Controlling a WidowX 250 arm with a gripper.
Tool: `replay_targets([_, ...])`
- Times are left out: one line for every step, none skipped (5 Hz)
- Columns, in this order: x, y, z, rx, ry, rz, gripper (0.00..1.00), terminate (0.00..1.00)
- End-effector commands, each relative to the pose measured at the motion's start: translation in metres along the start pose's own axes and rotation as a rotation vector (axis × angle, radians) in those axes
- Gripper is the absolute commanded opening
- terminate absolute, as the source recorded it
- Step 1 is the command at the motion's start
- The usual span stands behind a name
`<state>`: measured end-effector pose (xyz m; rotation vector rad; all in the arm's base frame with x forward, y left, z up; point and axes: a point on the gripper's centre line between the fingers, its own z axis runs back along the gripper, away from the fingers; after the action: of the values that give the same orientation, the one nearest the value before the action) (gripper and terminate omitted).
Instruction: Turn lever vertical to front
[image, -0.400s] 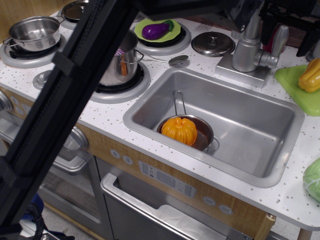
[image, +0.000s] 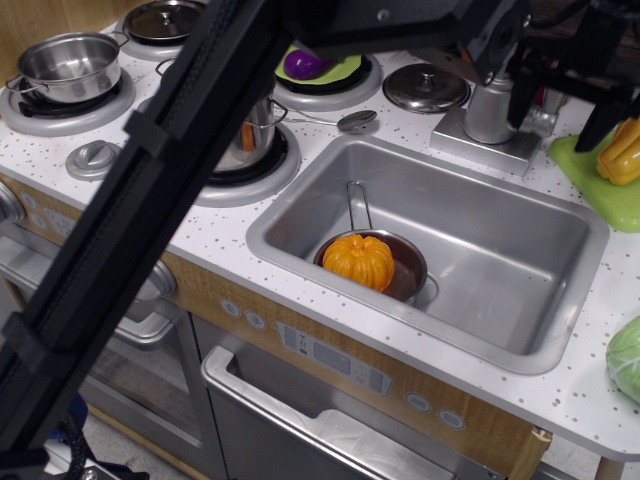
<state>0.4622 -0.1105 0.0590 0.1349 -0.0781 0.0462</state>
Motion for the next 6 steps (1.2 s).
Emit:
replay_targets([0.014,0.002,0.056,0.006,-0.230,0.006,1.00,0.00])
replay_targets([0.022,0.004,0.065,0.005,-0.310,-0.004,1.00,0.00])
replay_targets([0.029,0.005,0.078,0.023,-0.370,-0.003,1.00,0.00])
replay_targets([0.037,0.007,0.079,0.029,-0.398,-0.022,1.00,0.00])
replay_targets([0.043,0.008,0.076,0.033,-0.429,-0.031,1.00,0.00])
replay_targets([0.052,0.010,0.076,0.035,-0.451,-0.048,1.00,0.00])
